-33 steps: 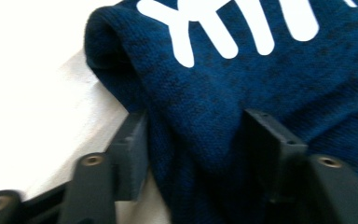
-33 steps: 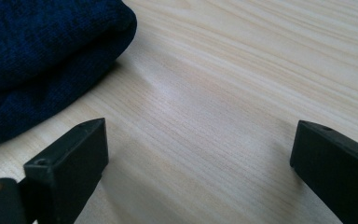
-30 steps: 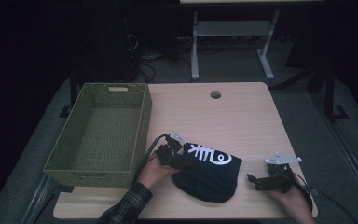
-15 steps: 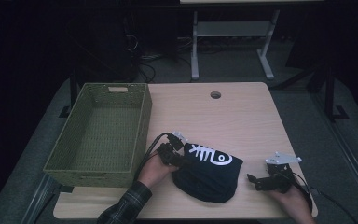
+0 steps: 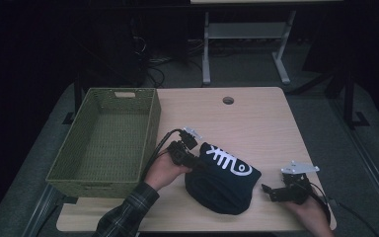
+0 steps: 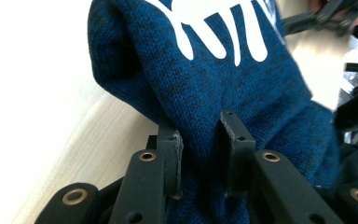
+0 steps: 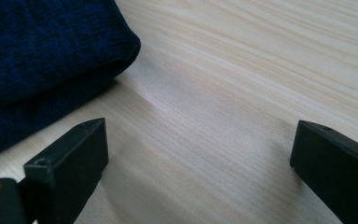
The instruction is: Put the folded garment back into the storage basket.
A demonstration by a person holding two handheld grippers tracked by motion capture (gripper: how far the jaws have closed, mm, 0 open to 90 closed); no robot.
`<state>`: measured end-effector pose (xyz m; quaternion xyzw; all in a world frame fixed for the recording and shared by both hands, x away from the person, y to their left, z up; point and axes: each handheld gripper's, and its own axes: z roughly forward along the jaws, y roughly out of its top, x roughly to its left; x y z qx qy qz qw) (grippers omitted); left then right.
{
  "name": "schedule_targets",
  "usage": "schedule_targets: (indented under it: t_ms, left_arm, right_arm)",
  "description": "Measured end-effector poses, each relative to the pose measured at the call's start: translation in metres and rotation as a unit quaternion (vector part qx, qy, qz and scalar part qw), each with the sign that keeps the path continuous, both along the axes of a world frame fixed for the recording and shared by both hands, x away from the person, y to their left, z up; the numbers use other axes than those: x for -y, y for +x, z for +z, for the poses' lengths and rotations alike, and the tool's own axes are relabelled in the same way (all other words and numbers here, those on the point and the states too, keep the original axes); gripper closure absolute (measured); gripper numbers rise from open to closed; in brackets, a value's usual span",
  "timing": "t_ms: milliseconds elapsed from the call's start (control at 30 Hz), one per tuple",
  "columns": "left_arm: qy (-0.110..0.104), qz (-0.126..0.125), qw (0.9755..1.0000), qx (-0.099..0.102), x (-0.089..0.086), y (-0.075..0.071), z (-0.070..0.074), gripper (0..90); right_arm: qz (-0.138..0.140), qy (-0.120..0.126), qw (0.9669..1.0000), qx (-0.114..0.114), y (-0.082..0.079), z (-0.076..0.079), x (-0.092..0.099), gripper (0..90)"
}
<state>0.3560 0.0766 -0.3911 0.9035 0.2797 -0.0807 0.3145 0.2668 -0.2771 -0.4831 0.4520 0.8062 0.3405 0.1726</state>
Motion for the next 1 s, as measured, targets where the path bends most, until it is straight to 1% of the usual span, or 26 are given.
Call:
schedule_targets:
  t_ms: [100,167,200,233,267,367,500,567,633,700,733,800,833,1000]
  left_arm:
    - [0.002,-0.006,1.0000,0.006,0.001,0.001,0.011,73.1]
    - [0.000,-0.009,0.9999,0.007,0.001,0.002,0.018,73.1]
    - [0.000,-0.009,0.9999,0.007,0.001,0.002,0.018,73.1]
    - [0.007,-0.013,0.9998,0.013,0.001,0.002,0.025,73.1]
    - [0.009,-0.015,0.9997,0.015,0.002,0.002,0.028,73.1]
    - [-0.002,-0.020,0.9997,0.014,0.003,0.002,0.037,73.2]
    - [0.006,-0.028,0.9993,0.024,0.005,0.002,0.050,73.4]
    - [0.006,-0.029,0.9993,0.024,0.005,0.002,0.052,73.4]
    - [0.003,-0.033,0.9991,0.027,0.005,0.002,0.058,73.5]
    - [0.001,-0.032,0.9991,0.028,0.004,0.000,0.064,73.5]
    - [0.002,-0.033,0.9990,0.029,0.003,0.000,0.068,73.5]
    - [-0.004,-0.034,0.9990,0.030,0.001,0.000,0.073,73.4]
    - [-0.007,-0.031,0.9990,0.031,0.000,0.000,0.077,73.4]
    - [-0.007,-0.032,0.9989,0.033,-0.008,0.002,0.090,73.4]
  right_arm:
    - [0.000,0.000,1.0000,0.001,0.000,0.000,0.000,3.6]
    - [0.000,0.000,1.0000,0.001,0.000,0.000,0.000,3.6]
    - [0.000,0.000,1.0000,0.001,0.000,0.000,0.000,3.6]
    - [0.000,0.000,1.0000,0.001,0.000,0.000,0.000,3.6]
    - [0.000,0.000,1.0000,0.001,0.000,0.000,0.000,3.6]
    - [0.000,0.000,1.0000,0.001,0.000,0.000,0.000,3.6]
    - [0.000,0.000,1.0000,0.001,0.000,0.000,0.000,3.6]
    - [0.000,0.000,1.0000,0.001,0.000,0.000,0.000,3.6]
    - [0.000,0.001,1.0000,0.001,0.000,0.000,0.000,3.5]
    - [0.000,0.001,1.0000,0.001,0.000,0.000,0.000,3.6]
    - [0.000,0.001,1.0000,0.001,0.000,0.000,0.000,3.6]
    - [0.000,0.001,1.0000,0.001,0.000,0.000,0.000,3.6]
    - [0.000,0.001,1.0000,0.001,0.000,0.000,0.000,3.6]
    - [0.000,0.000,1.0000,0.001,0.000,0.000,0.000,3.6]
